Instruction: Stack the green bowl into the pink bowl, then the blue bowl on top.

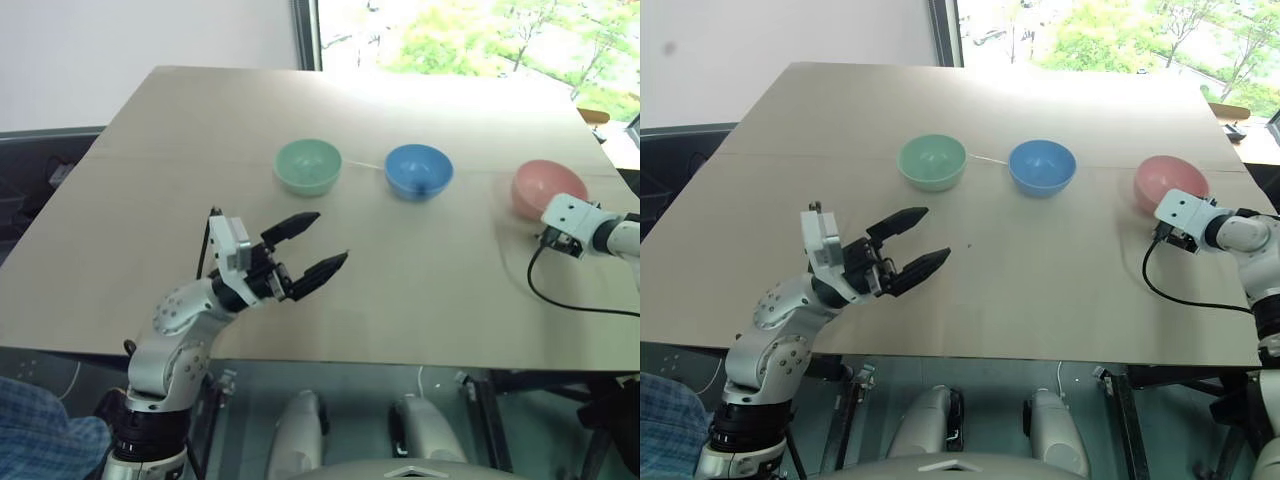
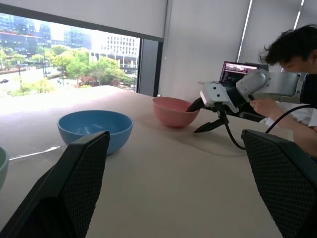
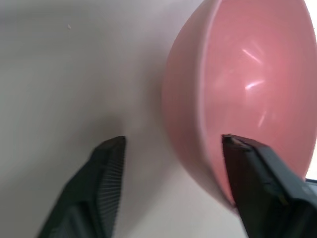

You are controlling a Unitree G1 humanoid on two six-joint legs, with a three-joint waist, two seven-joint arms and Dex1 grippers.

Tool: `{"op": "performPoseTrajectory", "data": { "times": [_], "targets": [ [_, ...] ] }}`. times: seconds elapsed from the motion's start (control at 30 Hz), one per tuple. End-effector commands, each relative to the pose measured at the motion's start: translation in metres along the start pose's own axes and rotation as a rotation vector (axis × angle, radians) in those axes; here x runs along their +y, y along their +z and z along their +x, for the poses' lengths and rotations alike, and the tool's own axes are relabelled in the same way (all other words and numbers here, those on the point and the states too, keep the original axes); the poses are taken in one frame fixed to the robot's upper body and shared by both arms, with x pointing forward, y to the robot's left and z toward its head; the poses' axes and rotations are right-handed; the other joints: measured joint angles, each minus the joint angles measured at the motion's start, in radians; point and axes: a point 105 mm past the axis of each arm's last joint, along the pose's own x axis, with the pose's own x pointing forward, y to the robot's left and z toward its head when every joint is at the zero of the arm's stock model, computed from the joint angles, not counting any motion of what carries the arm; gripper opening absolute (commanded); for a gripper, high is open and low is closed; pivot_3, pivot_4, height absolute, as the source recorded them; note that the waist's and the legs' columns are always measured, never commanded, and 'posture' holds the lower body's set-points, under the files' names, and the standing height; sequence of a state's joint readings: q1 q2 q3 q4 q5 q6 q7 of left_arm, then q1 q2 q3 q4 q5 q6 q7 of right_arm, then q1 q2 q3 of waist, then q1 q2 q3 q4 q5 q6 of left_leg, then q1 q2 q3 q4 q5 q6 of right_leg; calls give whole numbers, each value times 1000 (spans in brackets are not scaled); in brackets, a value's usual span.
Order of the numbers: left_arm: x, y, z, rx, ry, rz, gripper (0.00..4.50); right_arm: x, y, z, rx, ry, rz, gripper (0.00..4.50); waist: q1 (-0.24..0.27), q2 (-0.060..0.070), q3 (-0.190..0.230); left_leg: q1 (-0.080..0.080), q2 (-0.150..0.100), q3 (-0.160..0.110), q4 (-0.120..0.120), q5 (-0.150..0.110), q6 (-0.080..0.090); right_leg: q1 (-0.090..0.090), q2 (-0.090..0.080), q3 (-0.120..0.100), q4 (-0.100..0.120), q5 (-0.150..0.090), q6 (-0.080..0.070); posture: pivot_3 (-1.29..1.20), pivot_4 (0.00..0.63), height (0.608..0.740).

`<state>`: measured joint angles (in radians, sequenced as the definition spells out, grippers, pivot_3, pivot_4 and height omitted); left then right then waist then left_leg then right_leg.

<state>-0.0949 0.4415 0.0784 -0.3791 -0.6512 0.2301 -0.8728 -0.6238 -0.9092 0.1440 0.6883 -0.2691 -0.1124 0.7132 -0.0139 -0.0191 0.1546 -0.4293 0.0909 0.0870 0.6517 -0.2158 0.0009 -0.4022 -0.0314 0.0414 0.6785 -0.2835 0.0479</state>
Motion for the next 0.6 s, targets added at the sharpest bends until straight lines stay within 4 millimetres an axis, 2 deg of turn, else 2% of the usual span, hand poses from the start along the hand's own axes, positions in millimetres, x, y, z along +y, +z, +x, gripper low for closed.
{"op": "performPoseTrajectory", "data": {
  "times": [0.03, 0.13, 0.17, 0.27, 0.4, 0.47, 0.6],
  "targets": [
    [-6, 11, 1, -32, -12, 52, 4500, -15, 7, -4, -27, -32, -21, 1469, 0, 0, 0, 0, 0, 0, 0, 0, 0, 0, 0, 0, 0, 0, 0, 0, 150, 740],
    [-7, 10, 0, -31, -10, 53, 4500, -19, 9, -4, -33, -33, -28, 292, 1, 0, 0, 0, 0, 0, 0, 0, 0, 0, 0, 0, 0, 0, 0, 0, 150, 740],
    [-7, 10, 1, -32, -10, 53, 4500, -19, 10, -4, -38, -33, -35, 113, 1, 0, 0, 0, 0, 0, 0, 0, 0, 0, 0, 0, 0, 0, 0, 0, 150, 740],
    [-8, 10, 1, -33, -16, 53, 4500, -17, 16, -4, -68, -18, -57, 113, 0, 0, 0, 0, 0, 0, 0, 0, 0, 0, 0, 0, 0, 0, 0, 0, 150, 740],
    [-7, 9, 0, -29, -18, 54, 4500, -7, 29, -7, -102, 43, -173, 113, 0, 1, 0, 0, 0, 0, 0, 0, 0, 0, 0, 0, 0, 0, 0, 0, 150, 740],
    [-6, 9, -1, -26, -18, 55, 4500, -4, 47, -11, -155, 65, -213, 113, 0, 1, 0, 0, 0, 0, 0, 0, 0, 0, 0, 0, 0, 0, 0, 0, 150, 740],
    [-2, 5, -4, -6, -11, 55, 4500, 14, 101, -27, -302, 158, -325, 113, 0, 2, 1, 0, 0, 0, 0, 0, 0, 0, 0, 0, 0, 0, 0, 0, 150, 740]
  ]
}}
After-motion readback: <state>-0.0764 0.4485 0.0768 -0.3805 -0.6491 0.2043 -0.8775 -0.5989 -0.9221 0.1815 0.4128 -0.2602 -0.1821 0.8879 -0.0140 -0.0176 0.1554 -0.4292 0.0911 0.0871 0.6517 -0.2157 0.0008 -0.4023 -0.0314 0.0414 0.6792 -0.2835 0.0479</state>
